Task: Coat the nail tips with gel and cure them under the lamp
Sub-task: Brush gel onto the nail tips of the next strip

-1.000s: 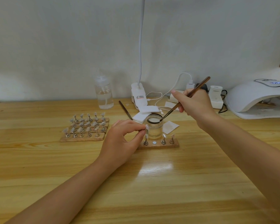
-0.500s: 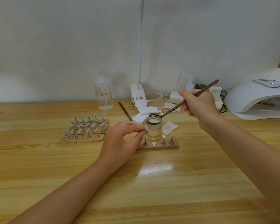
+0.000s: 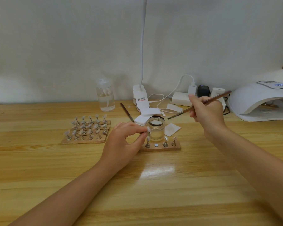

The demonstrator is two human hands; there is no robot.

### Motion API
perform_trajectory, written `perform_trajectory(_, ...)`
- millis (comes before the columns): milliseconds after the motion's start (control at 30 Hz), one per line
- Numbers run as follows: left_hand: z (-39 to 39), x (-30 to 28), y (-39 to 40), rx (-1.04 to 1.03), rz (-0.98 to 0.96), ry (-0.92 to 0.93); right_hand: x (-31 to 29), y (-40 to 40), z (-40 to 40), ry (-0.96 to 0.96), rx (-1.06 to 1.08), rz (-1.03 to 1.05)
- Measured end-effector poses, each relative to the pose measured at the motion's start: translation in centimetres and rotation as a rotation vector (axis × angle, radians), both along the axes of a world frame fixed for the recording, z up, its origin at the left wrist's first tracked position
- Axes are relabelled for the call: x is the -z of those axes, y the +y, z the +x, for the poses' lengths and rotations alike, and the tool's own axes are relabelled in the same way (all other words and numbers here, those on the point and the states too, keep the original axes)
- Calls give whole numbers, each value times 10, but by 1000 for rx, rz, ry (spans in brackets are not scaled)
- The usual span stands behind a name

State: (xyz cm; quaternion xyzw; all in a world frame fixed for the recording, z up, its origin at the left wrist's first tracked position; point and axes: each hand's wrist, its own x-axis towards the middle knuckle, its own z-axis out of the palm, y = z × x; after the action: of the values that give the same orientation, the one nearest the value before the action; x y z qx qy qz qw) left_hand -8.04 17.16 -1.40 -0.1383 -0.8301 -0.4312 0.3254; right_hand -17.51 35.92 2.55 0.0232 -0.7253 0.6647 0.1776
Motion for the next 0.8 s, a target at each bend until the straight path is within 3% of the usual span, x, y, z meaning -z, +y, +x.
perform_trajectory(167, 1, -1, 0, -4, 20, -18, 7, -9, 33, 287, -143, -20)
perform_trajectory(433, 2, -2, 0, -31, 32, -76, 27, -24, 66, 541, -289, 278)
perform_trajectory(800, 4, -4, 0, -17, 25, -80, 29, -27, 70, 521, -291, 248)
